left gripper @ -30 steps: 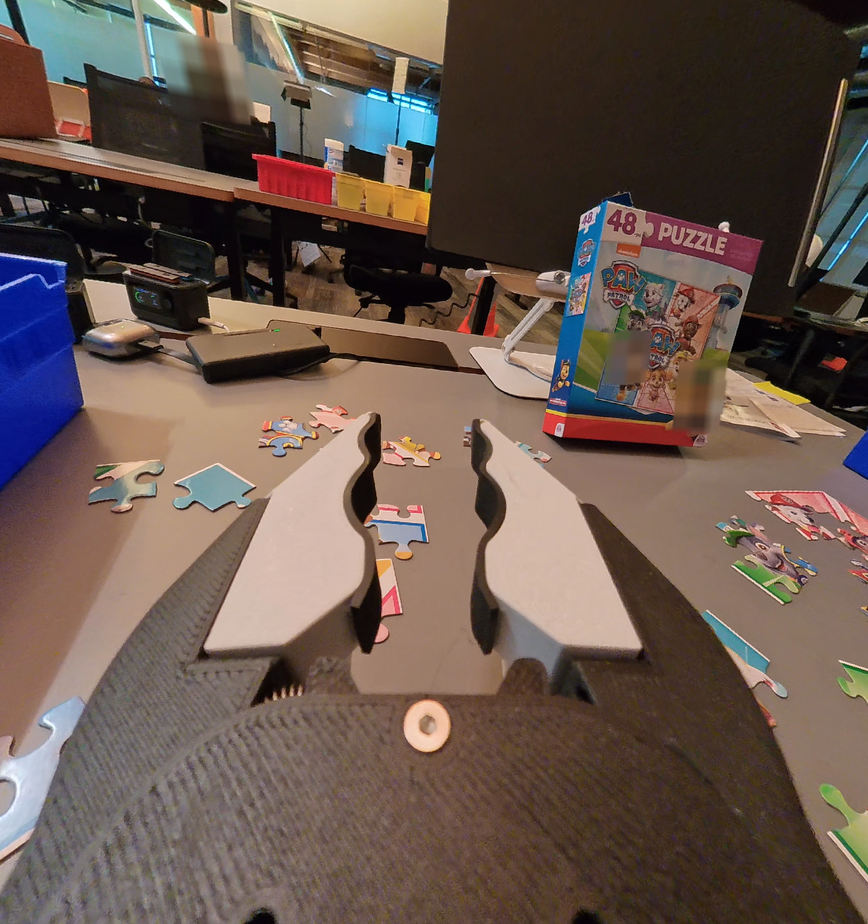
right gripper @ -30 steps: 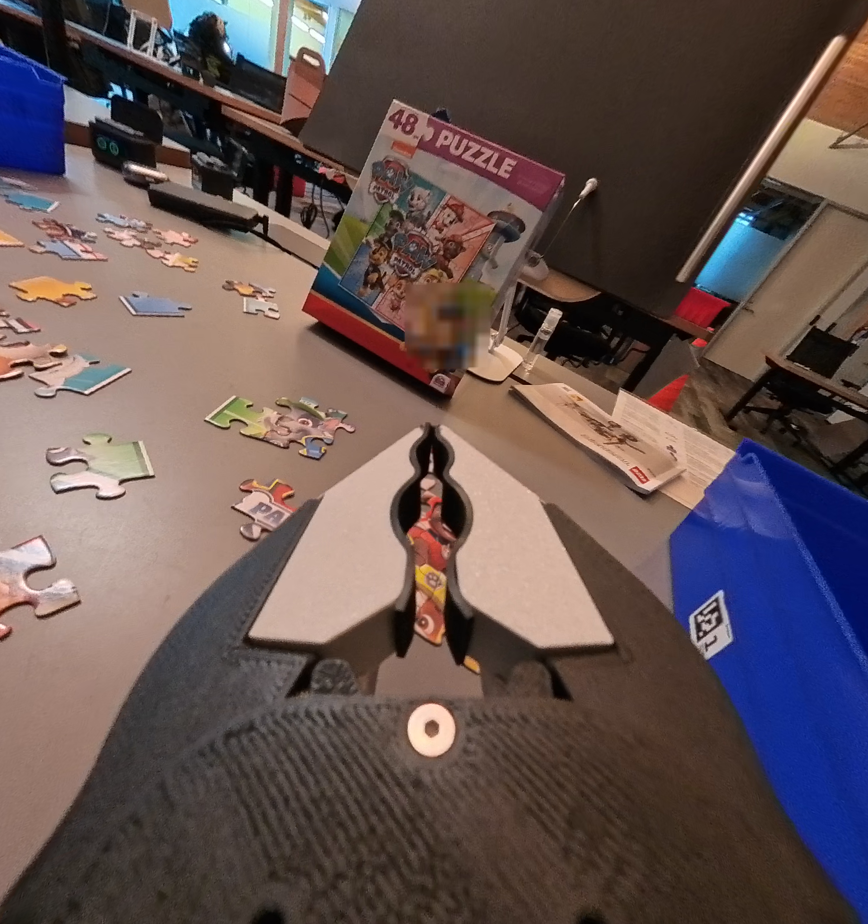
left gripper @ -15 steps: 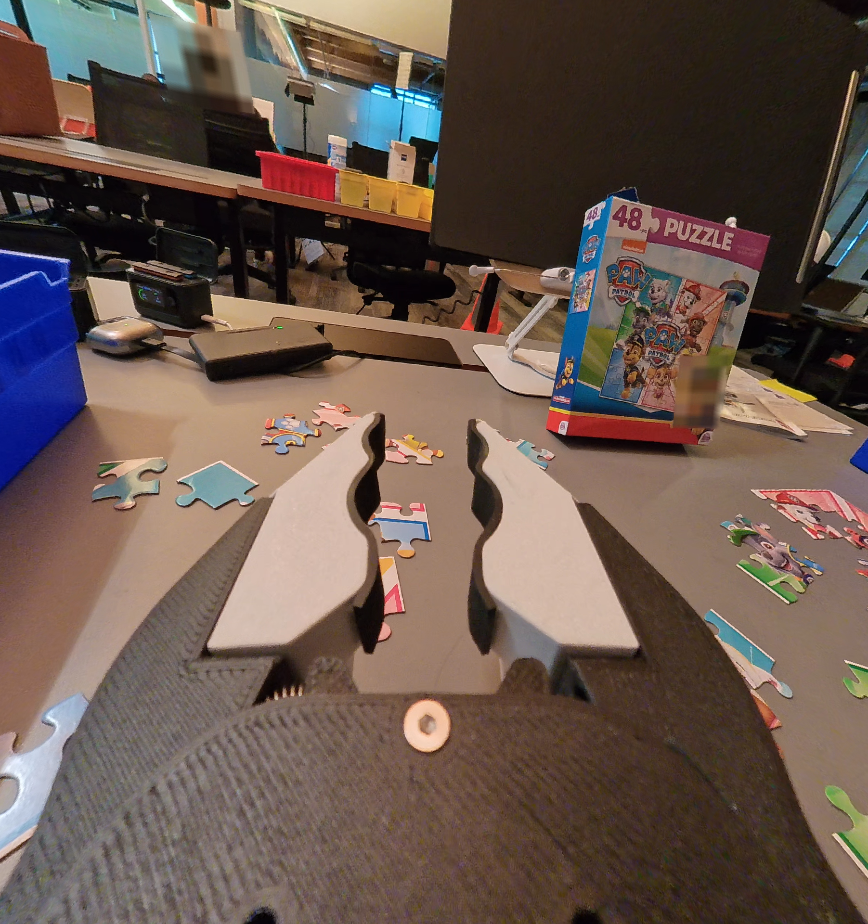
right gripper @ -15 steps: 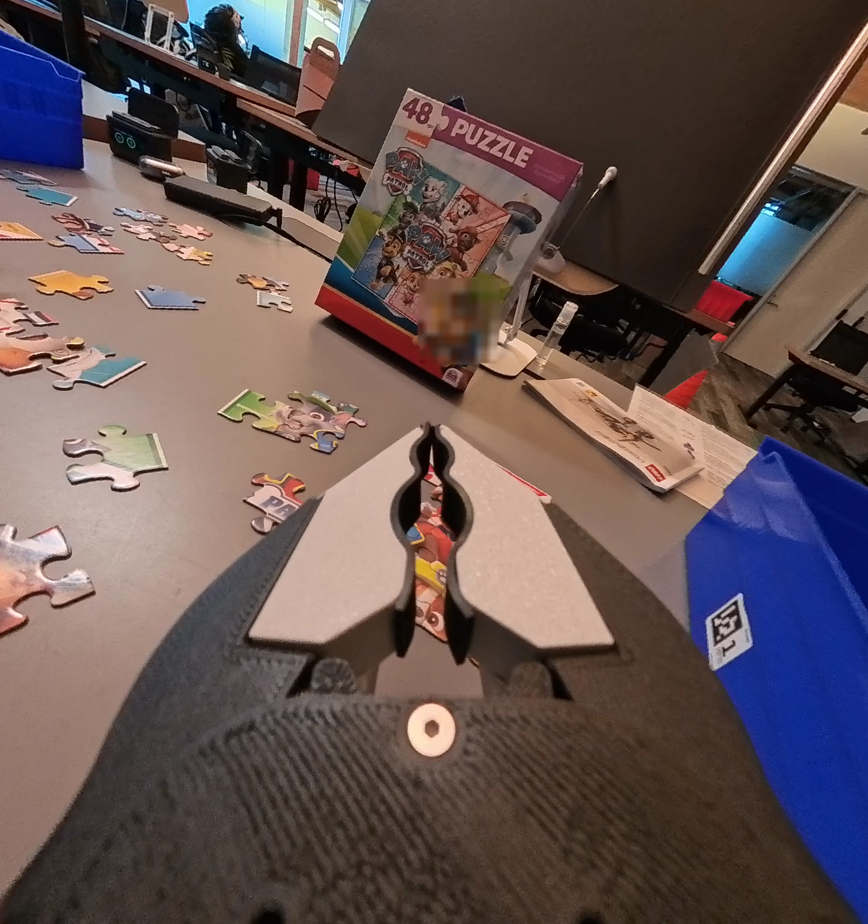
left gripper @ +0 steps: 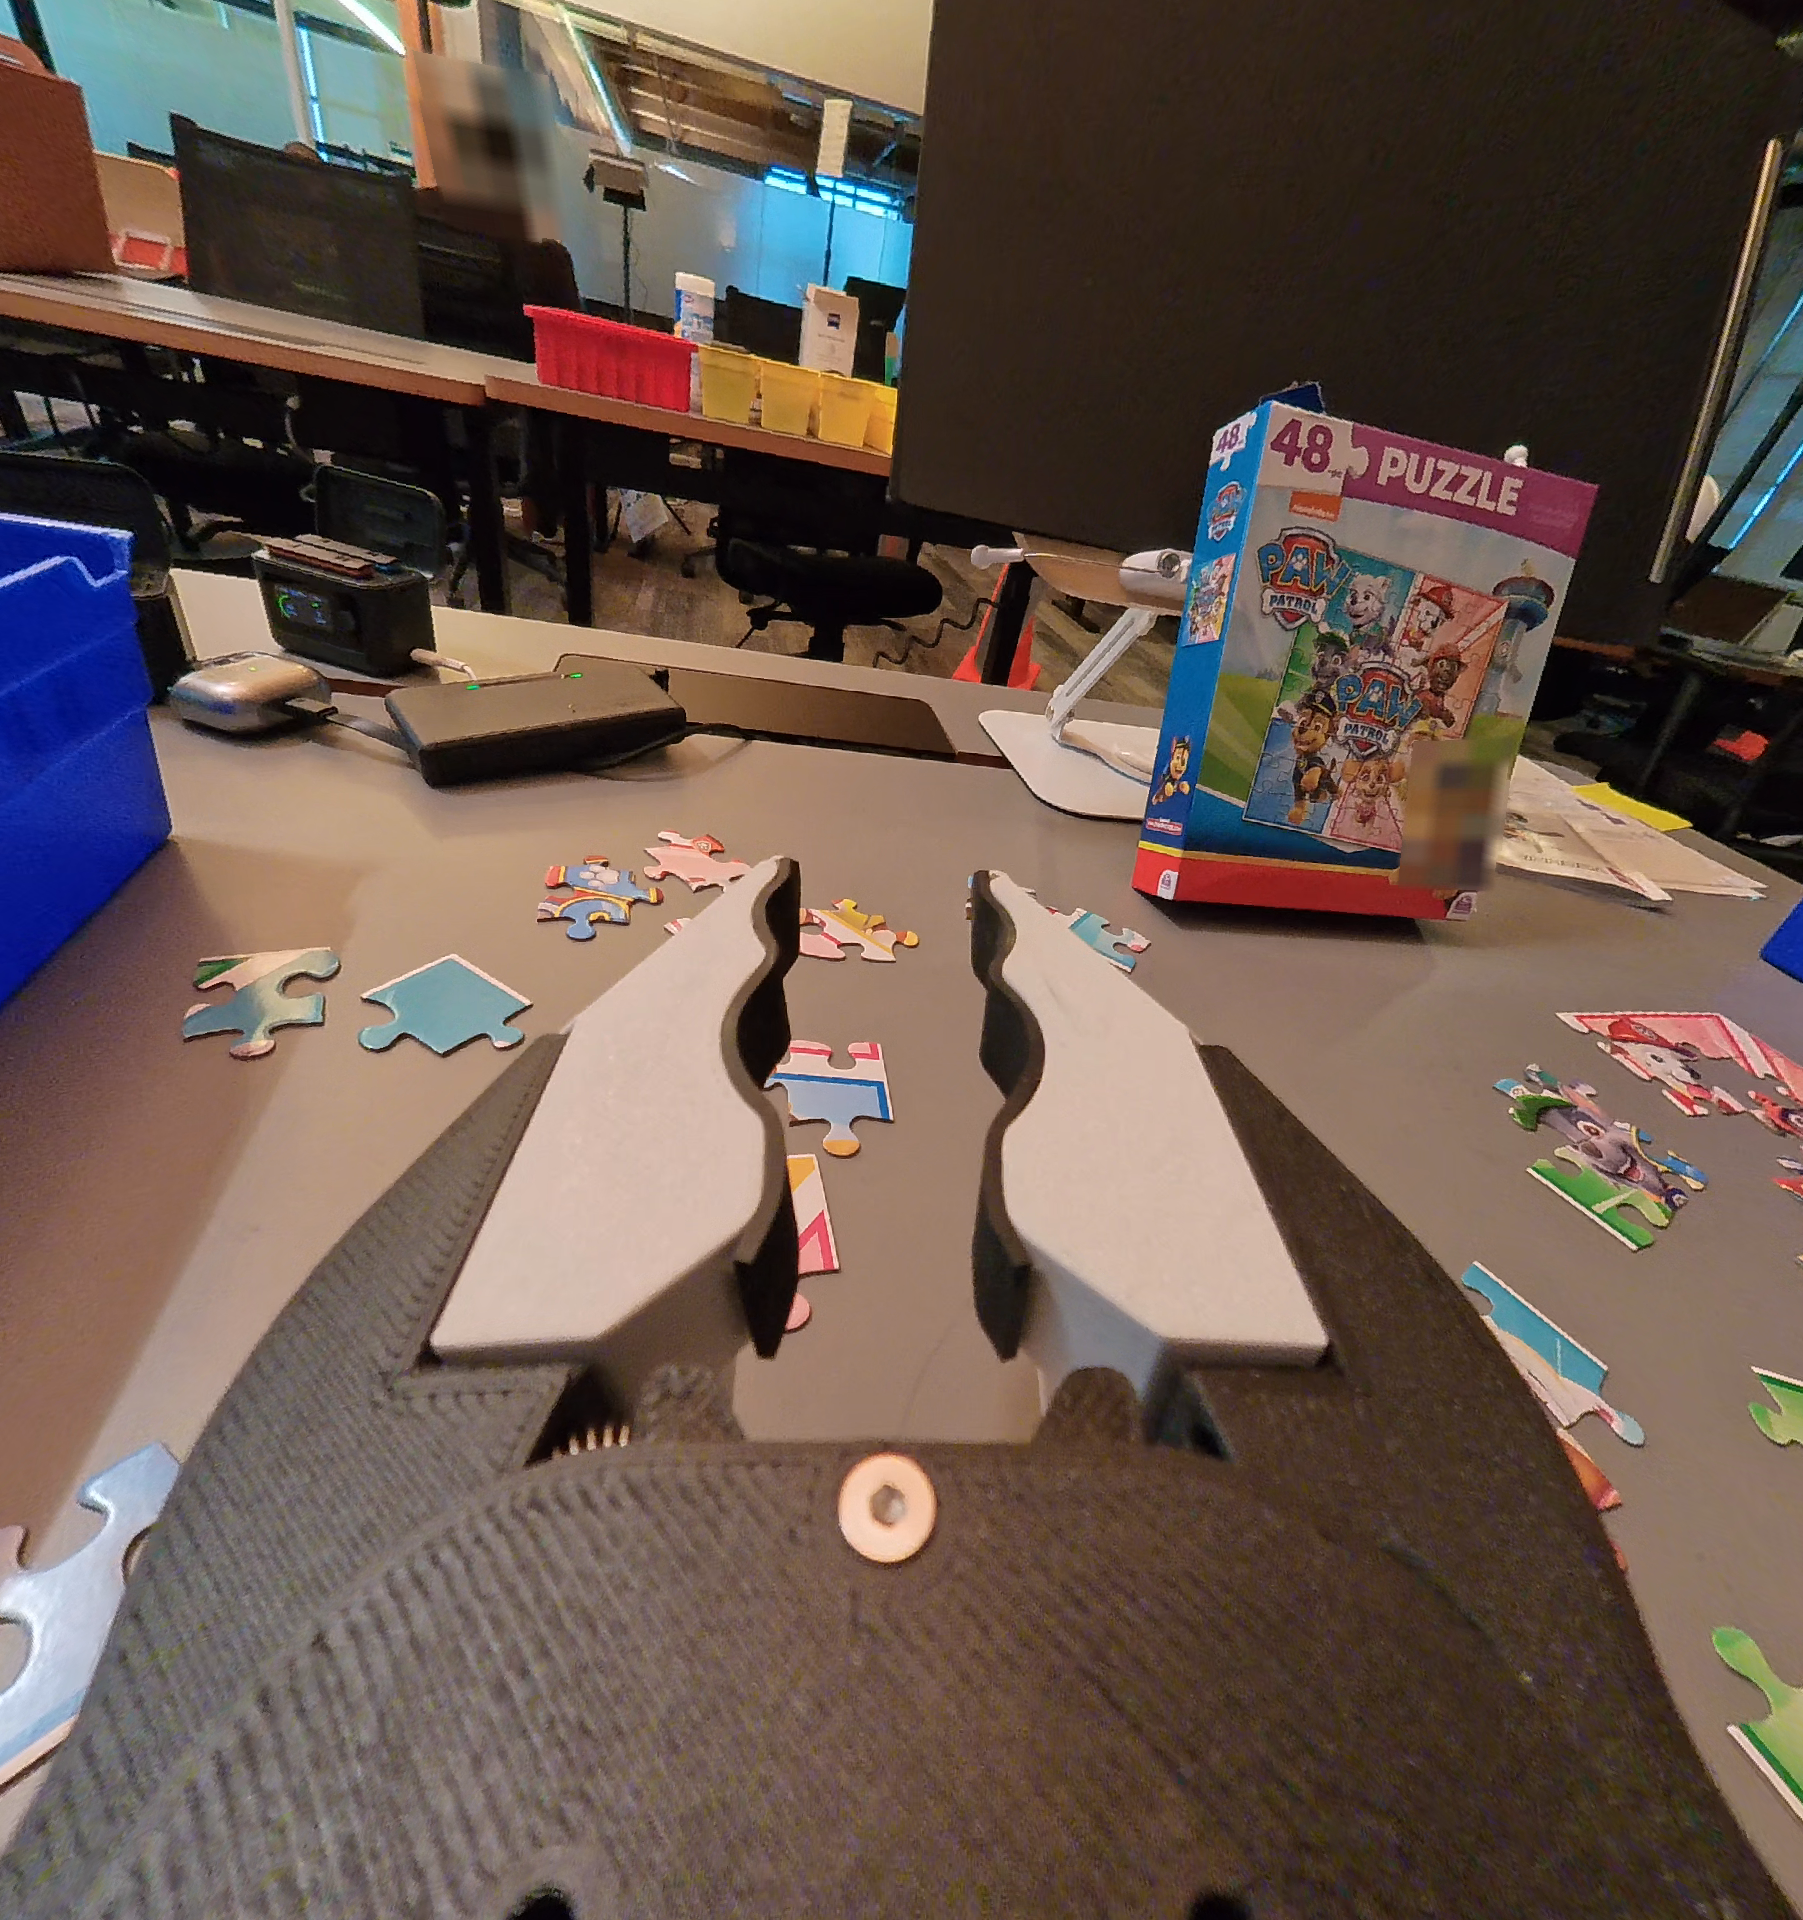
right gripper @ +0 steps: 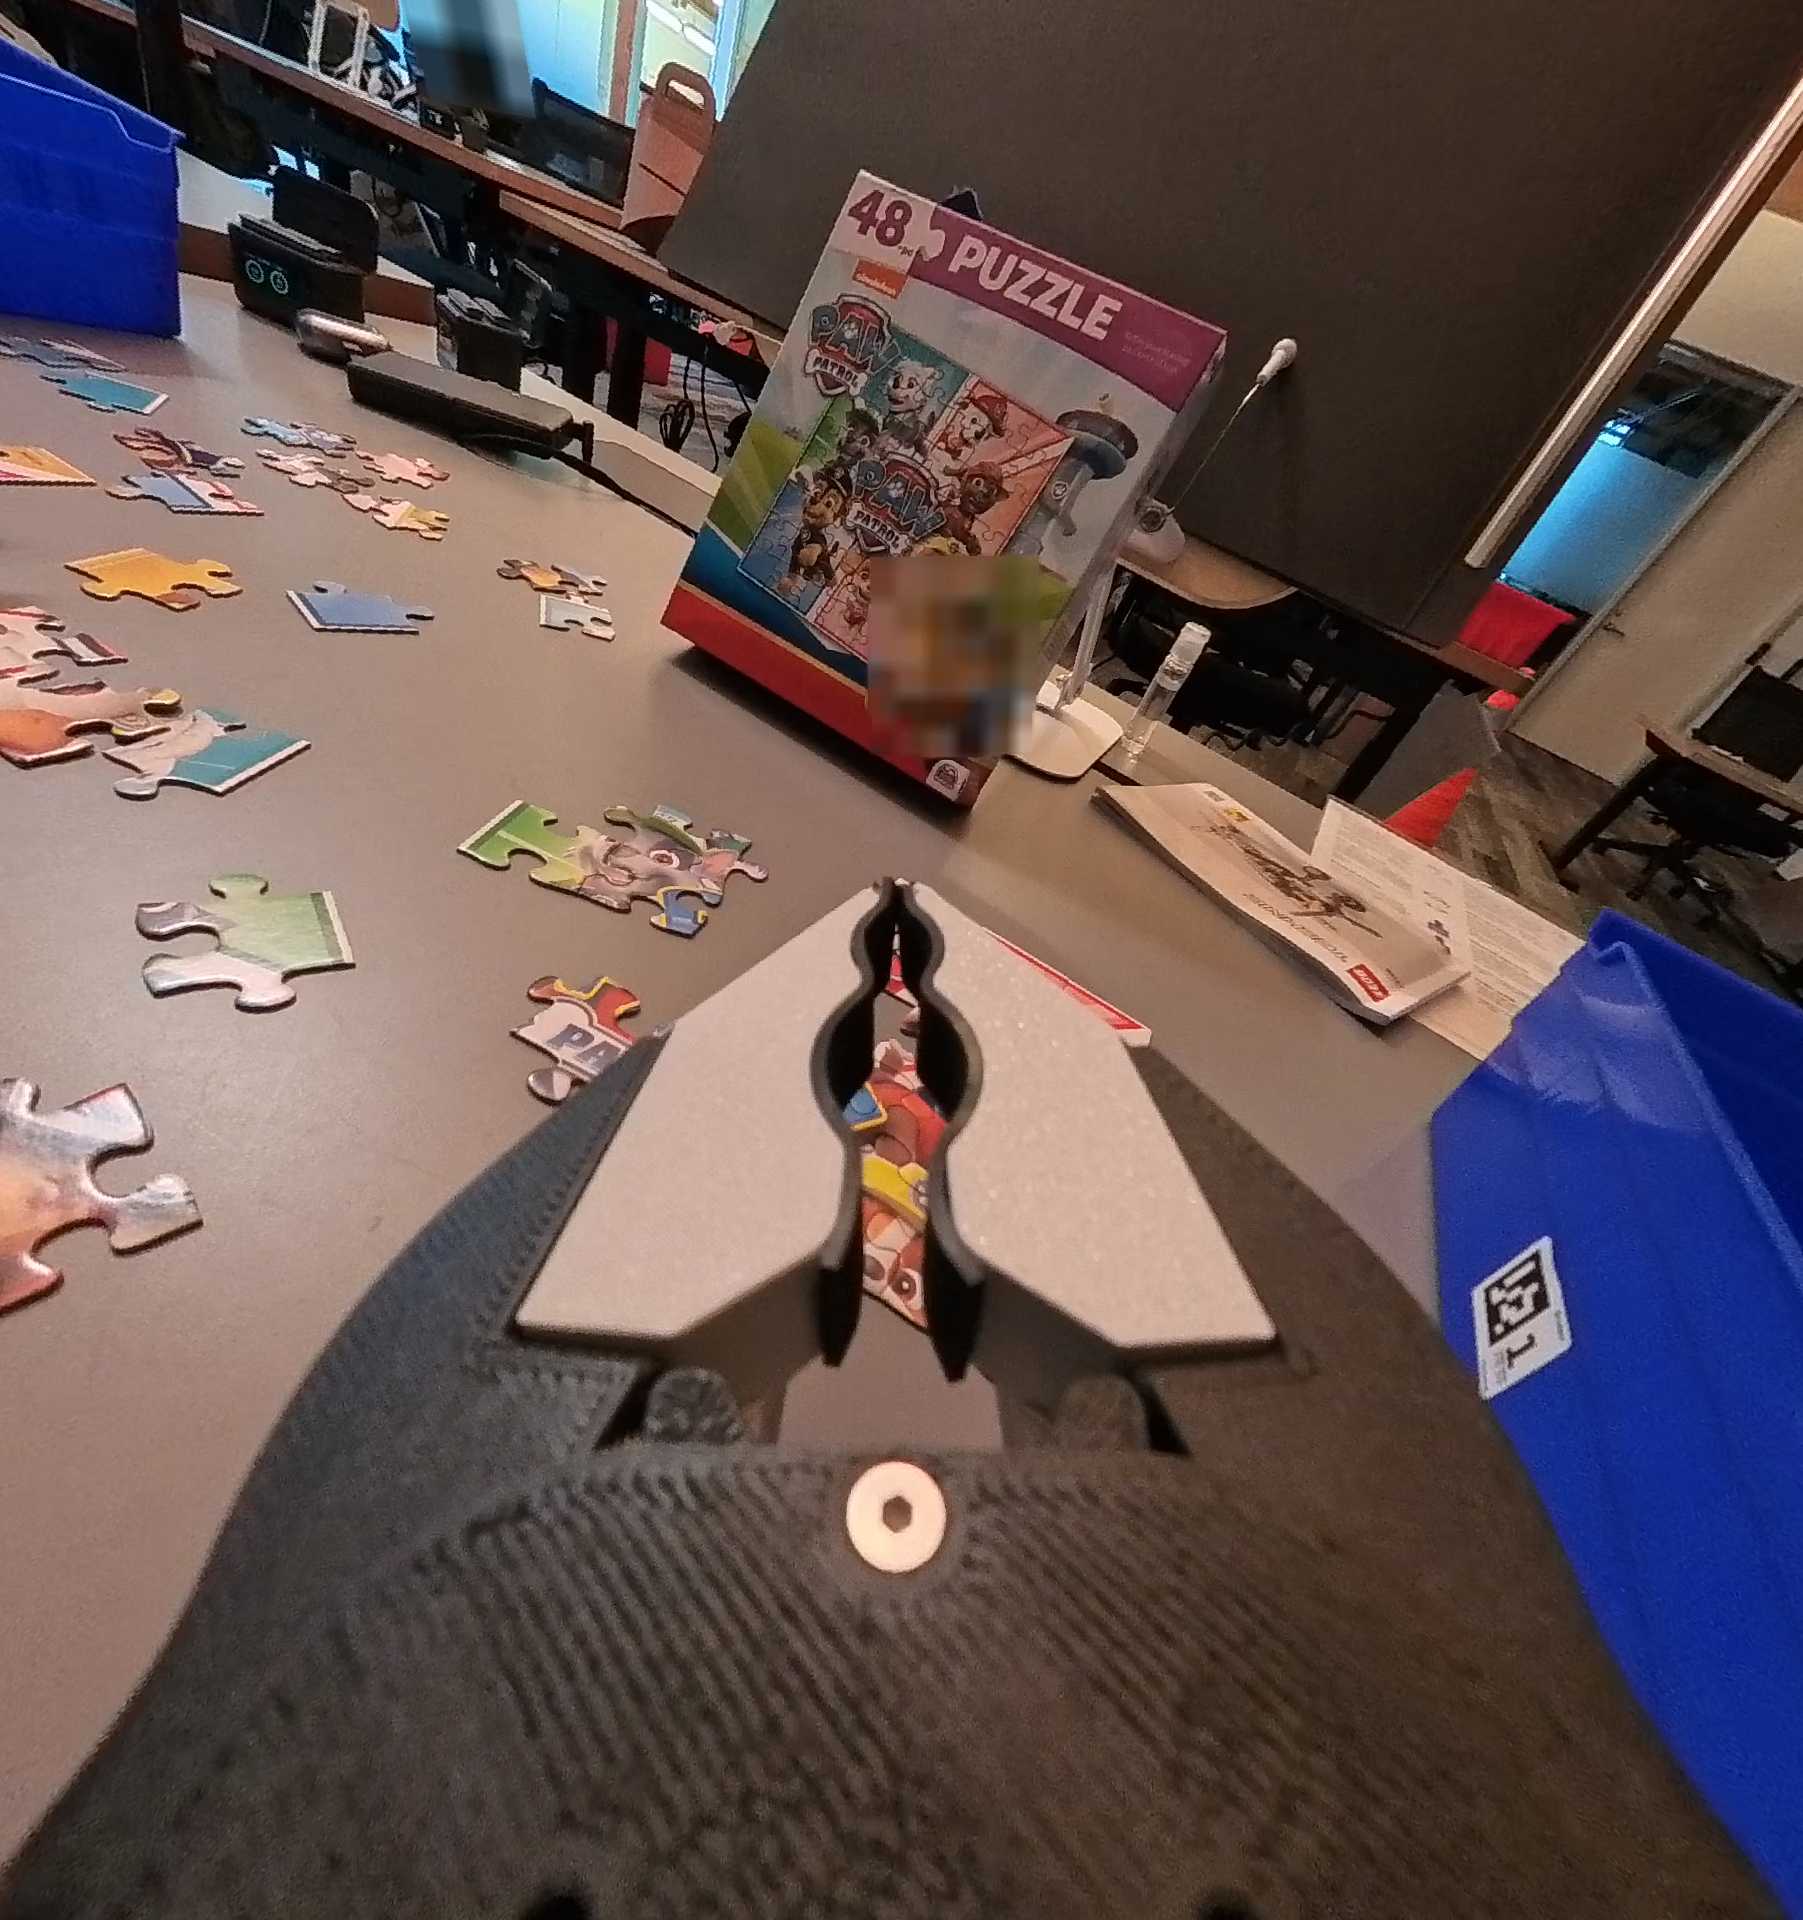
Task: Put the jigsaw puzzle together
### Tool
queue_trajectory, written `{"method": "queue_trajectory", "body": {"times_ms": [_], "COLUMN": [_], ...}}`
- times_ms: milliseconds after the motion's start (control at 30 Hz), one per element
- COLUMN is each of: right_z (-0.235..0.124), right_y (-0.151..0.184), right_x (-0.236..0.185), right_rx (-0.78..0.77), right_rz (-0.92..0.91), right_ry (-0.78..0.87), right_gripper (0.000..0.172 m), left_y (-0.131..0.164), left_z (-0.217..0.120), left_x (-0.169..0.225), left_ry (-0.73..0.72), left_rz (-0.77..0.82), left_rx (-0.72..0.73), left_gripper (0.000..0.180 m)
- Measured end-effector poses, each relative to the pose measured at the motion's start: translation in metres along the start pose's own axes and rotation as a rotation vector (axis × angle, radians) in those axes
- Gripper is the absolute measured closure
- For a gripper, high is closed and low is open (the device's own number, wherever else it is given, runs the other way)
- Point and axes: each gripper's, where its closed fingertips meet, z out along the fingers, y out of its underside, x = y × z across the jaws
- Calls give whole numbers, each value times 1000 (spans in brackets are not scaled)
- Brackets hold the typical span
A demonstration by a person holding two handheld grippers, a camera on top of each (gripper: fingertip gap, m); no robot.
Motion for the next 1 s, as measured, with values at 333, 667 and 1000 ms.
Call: {"method": "queue_trajectory", "body": {"times_ms": [333,667,1000], "right_z": [0,1,77], "right_y": [1,4,-42], "right_x": [0,7,-87], "right_rx": [-3,-17,-114], "right_rz": [-2,-16,-19], "right_ry": [-1,33,-304], "right_gripper": [172,172,139], "left_y": [1,1,-4], "left_z": [1,1,-2], "left_x": [0,-1,-7], "left_ry": [1,-1,20], "left_rz": [-1,-6,-86], "left_rx": [-5,-7,26], "left_gripper": [150,150,150]}}
